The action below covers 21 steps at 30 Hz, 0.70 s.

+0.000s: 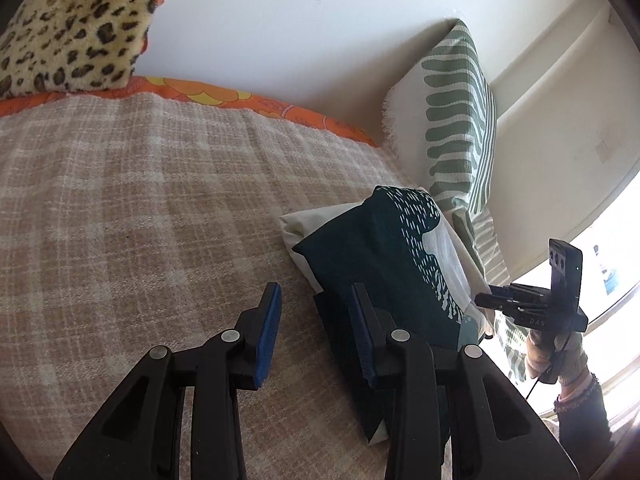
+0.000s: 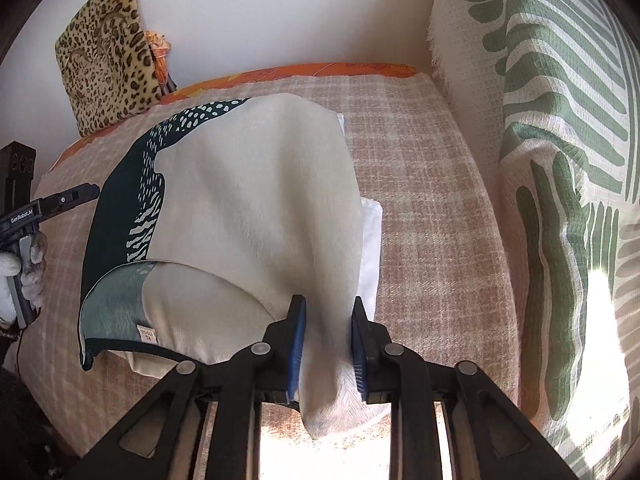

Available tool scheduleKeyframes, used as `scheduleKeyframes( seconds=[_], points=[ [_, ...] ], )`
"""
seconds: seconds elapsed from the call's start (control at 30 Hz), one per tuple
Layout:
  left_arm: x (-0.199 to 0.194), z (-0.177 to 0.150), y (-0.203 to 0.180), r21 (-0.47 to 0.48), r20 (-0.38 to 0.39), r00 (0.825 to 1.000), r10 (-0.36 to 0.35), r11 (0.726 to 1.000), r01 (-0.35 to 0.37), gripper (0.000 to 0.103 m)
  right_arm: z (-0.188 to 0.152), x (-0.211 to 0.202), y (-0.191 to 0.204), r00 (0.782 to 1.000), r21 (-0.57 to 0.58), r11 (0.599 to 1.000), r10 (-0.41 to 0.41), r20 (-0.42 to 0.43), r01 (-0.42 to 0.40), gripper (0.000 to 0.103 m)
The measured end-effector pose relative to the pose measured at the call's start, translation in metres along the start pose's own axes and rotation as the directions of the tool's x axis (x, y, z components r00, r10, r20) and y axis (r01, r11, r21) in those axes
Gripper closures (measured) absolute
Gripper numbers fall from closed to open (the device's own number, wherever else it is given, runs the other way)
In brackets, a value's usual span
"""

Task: Fold small clothes
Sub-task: 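Lower the folded bundle onto the blanket with both tools and open them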

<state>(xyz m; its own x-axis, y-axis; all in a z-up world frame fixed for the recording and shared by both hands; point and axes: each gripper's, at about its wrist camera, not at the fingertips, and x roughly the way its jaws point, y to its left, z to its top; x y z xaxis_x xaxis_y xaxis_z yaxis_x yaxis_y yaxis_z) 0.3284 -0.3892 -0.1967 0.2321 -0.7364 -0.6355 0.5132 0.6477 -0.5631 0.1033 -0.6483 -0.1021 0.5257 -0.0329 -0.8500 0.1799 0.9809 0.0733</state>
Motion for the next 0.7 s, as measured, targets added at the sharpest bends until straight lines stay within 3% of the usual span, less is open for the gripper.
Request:
scheduleKeyframes(
  seconds=[0.1,0.17,0.27,0.43,0.53,0.57,0.6,0.63,0.7],
  points=[
    [0.009,0.002,0.005,-0.082,-0.009,0.999,-0.034,0.996,0.033,0.065,0.018,-0.019,0.003,0.996,-0.027,0.999,0.049,0.076,-0.047,0.057],
    [0.014,0.004,0.008,-0.139,-0.013,0.997,-0.072,0.988,0.070,0.065,0.037,-0.028,-0.001,0.985,0.000,0.997,0.077,0.154,-0.078,0.031],
    [0.020,0.006,0.006,-0.185,-0.013,0.993,-0.114,0.977,0.109,0.065,0.068,-0.018,-0.019,0.966,0.097,0.981,0.143,0.213,-0.166,0.029],
    [0.033,0.011,0.003,-0.222,-0.003,0.991,-0.135,0.966,0.131,0.065,0.093,0.035,-0.050,0.934,0.266,0.905,0.277,0.225,-0.332,0.029],
    [0.037,0.015,0.006,-0.262,0.009,0.989,-0.150,0.954,0.147,0.068,0.096,0.066,-0.056,0.918,0.320,0.865,0.331,0.218,-0.387,0.035],
    [0.037,0.017,0.006,-0.267,0.033,0.987,-0.156,0.951,0.159,0.068,0.096,0.074,-0.057,0.910,0.337,0.847,0.352,0.220,-0.410,0.051],
    [0.036,0.019,0.005,-0.267,0.055,0.985,-0.163,0.948,0.171,0.073,0.094,0.079,-0.055,0.903,0.348,0.835,0.367,0.224,-0.426,0.060],
    [0.036,0.022,0.002,-0.254,0.070,0.984,-0.165,0.951,0.177,0.088,0.092,0.081,-0.051,0.899,0.345,0.833,0.371,0.232,-0.433,0.073],
    [0.034,0.026,-0.010,-0.185,0.085,0.987,-0.134,0.972,0.148,0.099,0.089,0.072,-0.039,0.908,0.295,0.869,0.327,0.263,-0.398,0.088]
  ],
)
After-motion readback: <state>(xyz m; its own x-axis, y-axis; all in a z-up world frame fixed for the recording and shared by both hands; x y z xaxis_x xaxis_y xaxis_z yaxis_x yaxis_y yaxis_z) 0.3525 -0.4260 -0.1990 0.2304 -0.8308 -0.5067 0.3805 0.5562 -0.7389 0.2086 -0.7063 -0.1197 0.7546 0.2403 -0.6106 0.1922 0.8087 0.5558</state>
